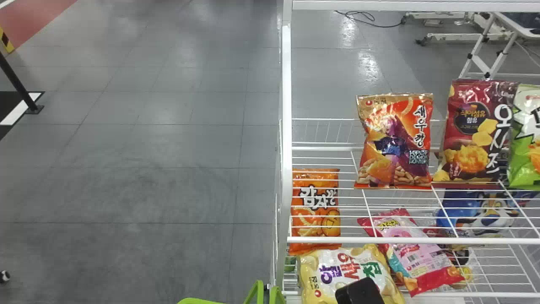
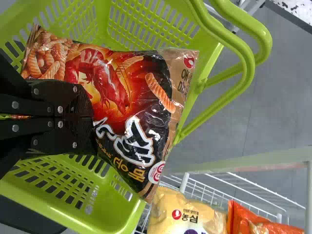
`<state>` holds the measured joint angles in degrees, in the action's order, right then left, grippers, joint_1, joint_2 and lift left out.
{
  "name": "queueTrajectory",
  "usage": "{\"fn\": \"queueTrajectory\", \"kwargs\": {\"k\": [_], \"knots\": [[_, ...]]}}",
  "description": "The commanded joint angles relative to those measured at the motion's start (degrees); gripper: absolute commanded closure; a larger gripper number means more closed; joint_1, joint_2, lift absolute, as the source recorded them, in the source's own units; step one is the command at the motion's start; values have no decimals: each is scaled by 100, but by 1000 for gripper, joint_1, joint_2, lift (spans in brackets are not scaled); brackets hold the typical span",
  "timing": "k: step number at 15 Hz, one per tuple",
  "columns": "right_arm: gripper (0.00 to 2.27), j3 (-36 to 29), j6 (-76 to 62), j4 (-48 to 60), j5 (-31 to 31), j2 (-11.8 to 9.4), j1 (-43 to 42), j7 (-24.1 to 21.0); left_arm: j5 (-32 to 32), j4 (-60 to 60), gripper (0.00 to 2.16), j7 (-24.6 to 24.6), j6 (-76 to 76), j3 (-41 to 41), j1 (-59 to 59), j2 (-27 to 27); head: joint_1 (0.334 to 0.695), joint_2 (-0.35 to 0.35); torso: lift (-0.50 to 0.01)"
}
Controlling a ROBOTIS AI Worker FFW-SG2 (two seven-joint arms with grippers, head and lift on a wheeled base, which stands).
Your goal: Hold basket handle with left hand then pick spicy shrimp crackers with right hand and place into basket
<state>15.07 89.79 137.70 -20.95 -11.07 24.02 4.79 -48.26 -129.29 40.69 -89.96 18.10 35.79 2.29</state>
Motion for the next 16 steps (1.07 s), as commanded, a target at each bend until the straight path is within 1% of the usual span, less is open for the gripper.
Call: {"fn": "queueTrajectory", "kwargs": {"k": [1, 2, 3, 5, 7, 9, 11, 12, 14, 16], "knots": [[562, 57, 30, -6, -102, 0, -38, 40, 1, 0, 1895, 0, -7, 0, -2, 0, 695, 10, -37], [171, 92, 30, 56, -93, 0, -38, 49, 9, 9, 1895, 0, -7, 9, -2, 0, 695, 22, -37], [2, 119, 30, 135, -93, 0, -47, 49, 9, 0, 1895, 0, -7, 9, -2, 0, 695, 45, -37], [12, 75, 30, 319, -58, 0, -38, 40, 1, 0, 1895, 0, -7, 9, -2, 0, 695, 66, -37], [43, 13, 30, 434, 153, 0, 32, 31, 1, 0, 1895, 0, -7, 0, -2, 8, 695, 72, -37], [49, -198, 30, 469, 267, 0, 103, 31, 1, -8, 1895, 0, -7, 9, -2, 0, 695, 39, -37], [53, -321, 30, 530, 522, -9, 296, 40, 1, -8, 1895, 0, -7, 9, 7, 8, 695, 0, -37], [49, -488, 30, 601, 522, -9, 366, 110, 1, -8, 1895, 0, -7, 9, 7, 8, 695, -57, -37], [46, -1077, 30, 873, 416, 8, 569, 462, 1, -8, 1895, -9, -7, 9, 7, 8, 695, -100, -37], [49, -1586, 30, 1233, 258, 44, 700, 620, 27, 0, 1895, -9, -7, 9, 7, -18, 695, -146, -37]]}}
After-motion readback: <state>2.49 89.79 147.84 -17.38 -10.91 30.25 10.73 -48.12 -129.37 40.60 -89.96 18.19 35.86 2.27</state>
